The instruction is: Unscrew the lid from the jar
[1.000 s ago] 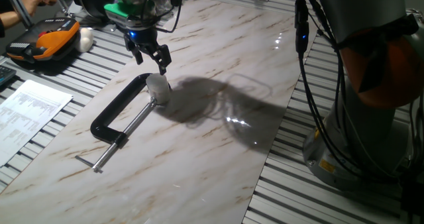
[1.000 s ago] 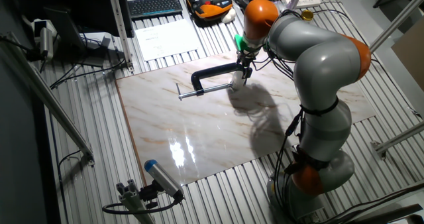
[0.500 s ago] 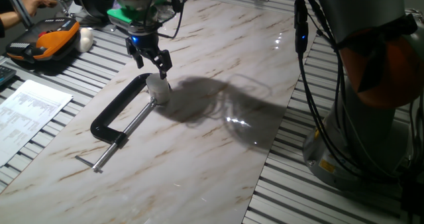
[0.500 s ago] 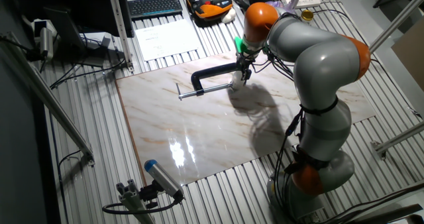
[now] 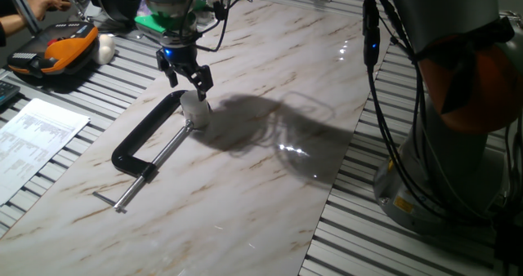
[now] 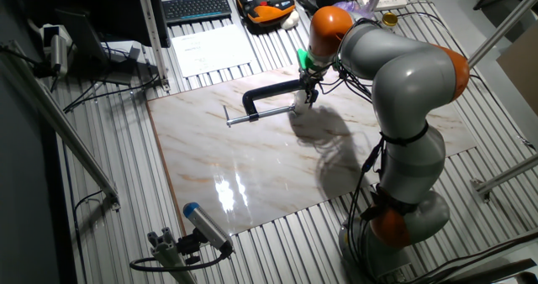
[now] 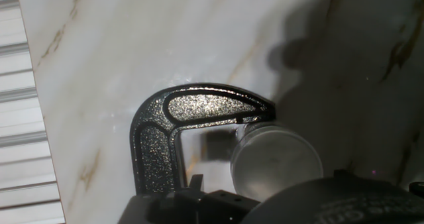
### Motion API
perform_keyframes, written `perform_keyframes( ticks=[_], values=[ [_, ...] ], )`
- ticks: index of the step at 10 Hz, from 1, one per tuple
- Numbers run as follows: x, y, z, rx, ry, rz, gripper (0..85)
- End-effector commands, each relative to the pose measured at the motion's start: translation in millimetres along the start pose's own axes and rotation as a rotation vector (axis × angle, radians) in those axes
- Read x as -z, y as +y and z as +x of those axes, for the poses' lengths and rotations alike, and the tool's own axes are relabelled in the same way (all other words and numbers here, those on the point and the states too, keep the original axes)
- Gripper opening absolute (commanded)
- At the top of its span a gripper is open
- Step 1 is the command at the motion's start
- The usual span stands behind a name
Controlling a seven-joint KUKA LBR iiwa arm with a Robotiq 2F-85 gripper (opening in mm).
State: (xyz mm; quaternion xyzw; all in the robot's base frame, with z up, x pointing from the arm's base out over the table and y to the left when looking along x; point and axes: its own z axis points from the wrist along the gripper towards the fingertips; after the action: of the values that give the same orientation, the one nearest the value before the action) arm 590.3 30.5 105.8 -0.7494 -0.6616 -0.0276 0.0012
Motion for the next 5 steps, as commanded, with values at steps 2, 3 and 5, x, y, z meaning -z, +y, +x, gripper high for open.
perform_keyframes(
  ticks=[2,3,5],
  values=[
    [-1.9,0.8,0.3,0.0,-0.005,0.005,85.0],
    [-3.4,1.5,0.2,0.0,-0.006,0.007,85.0],
    [-7.7,2.4,0.5,0.0,-0.004,0.005,85.0]
  ],
)
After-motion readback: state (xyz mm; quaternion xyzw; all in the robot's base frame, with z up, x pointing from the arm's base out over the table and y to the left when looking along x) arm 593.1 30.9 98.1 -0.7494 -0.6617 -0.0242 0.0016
